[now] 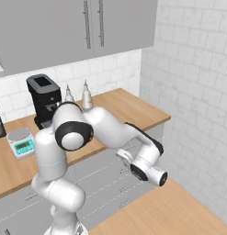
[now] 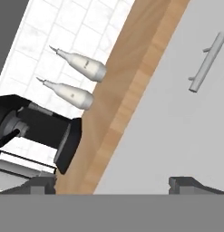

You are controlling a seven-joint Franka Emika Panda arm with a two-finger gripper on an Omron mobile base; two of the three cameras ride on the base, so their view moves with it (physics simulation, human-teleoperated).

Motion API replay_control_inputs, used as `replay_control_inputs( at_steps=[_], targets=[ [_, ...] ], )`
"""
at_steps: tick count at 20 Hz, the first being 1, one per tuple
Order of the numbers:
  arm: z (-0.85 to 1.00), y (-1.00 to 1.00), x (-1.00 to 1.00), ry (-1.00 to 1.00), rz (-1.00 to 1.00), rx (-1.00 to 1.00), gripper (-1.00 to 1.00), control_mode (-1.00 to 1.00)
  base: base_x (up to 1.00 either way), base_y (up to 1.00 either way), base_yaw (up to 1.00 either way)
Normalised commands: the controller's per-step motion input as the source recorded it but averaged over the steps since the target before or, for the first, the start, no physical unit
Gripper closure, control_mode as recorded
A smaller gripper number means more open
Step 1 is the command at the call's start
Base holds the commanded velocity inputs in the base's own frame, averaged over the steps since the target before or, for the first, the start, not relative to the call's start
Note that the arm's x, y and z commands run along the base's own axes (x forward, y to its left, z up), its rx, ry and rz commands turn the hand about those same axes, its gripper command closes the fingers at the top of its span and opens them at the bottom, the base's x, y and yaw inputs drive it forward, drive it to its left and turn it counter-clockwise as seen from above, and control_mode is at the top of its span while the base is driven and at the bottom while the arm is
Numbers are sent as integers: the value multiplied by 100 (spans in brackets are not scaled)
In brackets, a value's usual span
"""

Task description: Take a straw from the drawer in front and place it inside the glass cup on the dining counter.

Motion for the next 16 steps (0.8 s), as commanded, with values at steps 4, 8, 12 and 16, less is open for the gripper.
replay_control_inputs(
  at_steps=[4, 8, 12, 16],
  targets=[
    [0, 0, 23, 3, 0, 8, -100, -100, 0, 0, 0],
    [-16, 0, 3, 0, 0, 16, -100, -100, 0, 0, 0],
    [-2, 0, 1, 13, 0, 12, -100, -100, 0, 0, 0],
    [0, -1, 9, 16, 0, 9, -100, -100, 0, 0, 0]
  ],
)
